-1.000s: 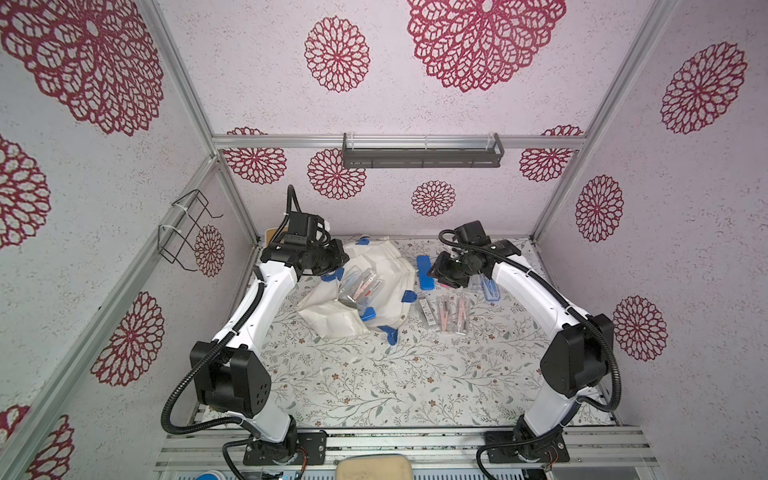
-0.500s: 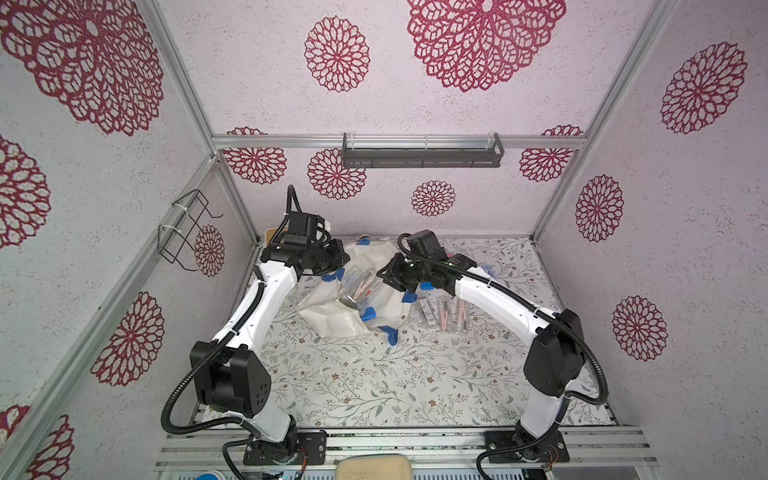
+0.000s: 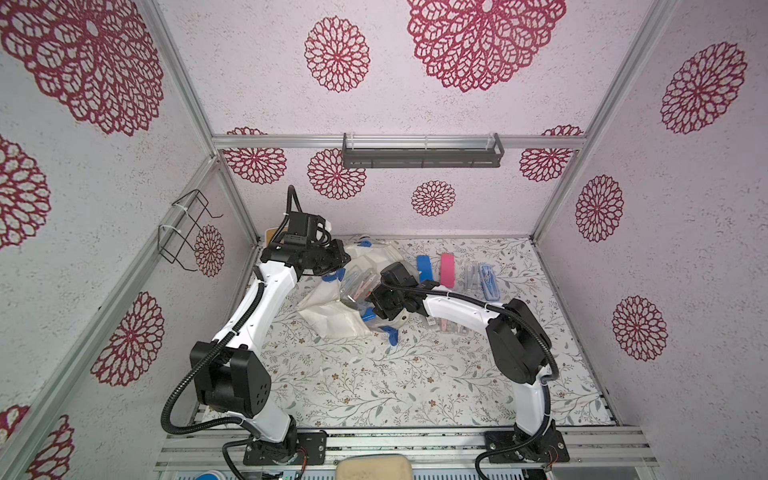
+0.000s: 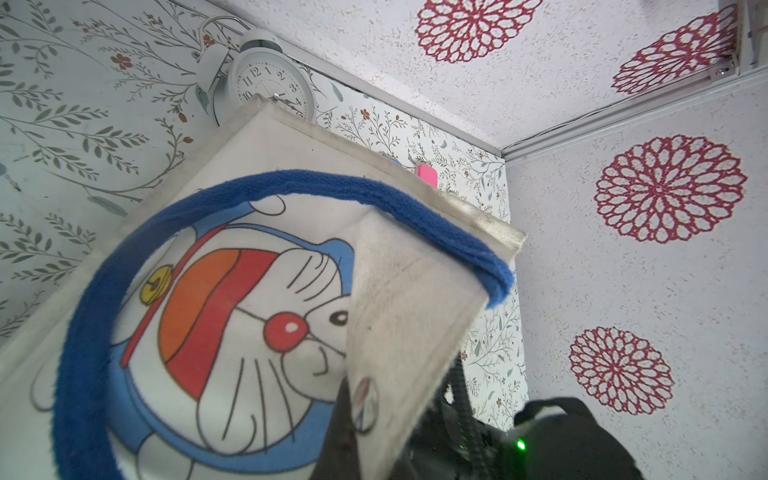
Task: Take out the compass set from the canvas bag
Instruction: Pick up the compass set from the canvas bag.
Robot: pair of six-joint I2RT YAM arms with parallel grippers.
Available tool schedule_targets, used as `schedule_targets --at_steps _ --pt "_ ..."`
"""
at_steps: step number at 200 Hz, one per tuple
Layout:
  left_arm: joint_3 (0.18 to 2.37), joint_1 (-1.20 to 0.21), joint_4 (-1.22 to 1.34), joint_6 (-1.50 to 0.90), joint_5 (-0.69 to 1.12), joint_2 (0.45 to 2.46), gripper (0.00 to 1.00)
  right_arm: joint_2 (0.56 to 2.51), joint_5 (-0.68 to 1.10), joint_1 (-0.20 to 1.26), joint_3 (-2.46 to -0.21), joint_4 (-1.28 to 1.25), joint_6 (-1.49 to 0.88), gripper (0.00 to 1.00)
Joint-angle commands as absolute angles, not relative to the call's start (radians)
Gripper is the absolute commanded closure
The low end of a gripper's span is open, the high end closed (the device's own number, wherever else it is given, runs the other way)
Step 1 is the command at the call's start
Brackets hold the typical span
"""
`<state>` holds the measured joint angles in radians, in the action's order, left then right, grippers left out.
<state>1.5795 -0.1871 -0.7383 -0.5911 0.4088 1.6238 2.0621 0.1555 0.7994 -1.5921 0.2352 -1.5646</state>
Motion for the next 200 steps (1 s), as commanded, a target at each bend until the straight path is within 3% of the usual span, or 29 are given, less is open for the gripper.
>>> schedule_targets --at_steps 1,32,93,169,200 --pt "1.577 -0.192 -0.689 -0.579 0.44 1.589 1.0 2.116 0.052 0.793 -1.742 0.36 -1.558 0.53" --pt "1.577 -0.195 -0.683 -0.58 0.448 1.59 1.0 2.221 0.001 0.789 -1.924 0.53 -1.497 0.52" --pt "1.572 -0.198 -0.68 -0.58 0.453 1.589 1.0 2.282 -0.044 0.772 -1.985 0.596 -1.476 0.45" --pt "1.554 -0.204 -0.684 -0.584 0.466 1.578 1.0 2.335 -0.013 0.762 -1.941 0.378 -1.445 0.46" --pt "1.554 -0.208 -0.684 -0.587 0.471 1.581 1.0 2.327 0.006 0.759 -1.889 0.228 -1.441 0.52"
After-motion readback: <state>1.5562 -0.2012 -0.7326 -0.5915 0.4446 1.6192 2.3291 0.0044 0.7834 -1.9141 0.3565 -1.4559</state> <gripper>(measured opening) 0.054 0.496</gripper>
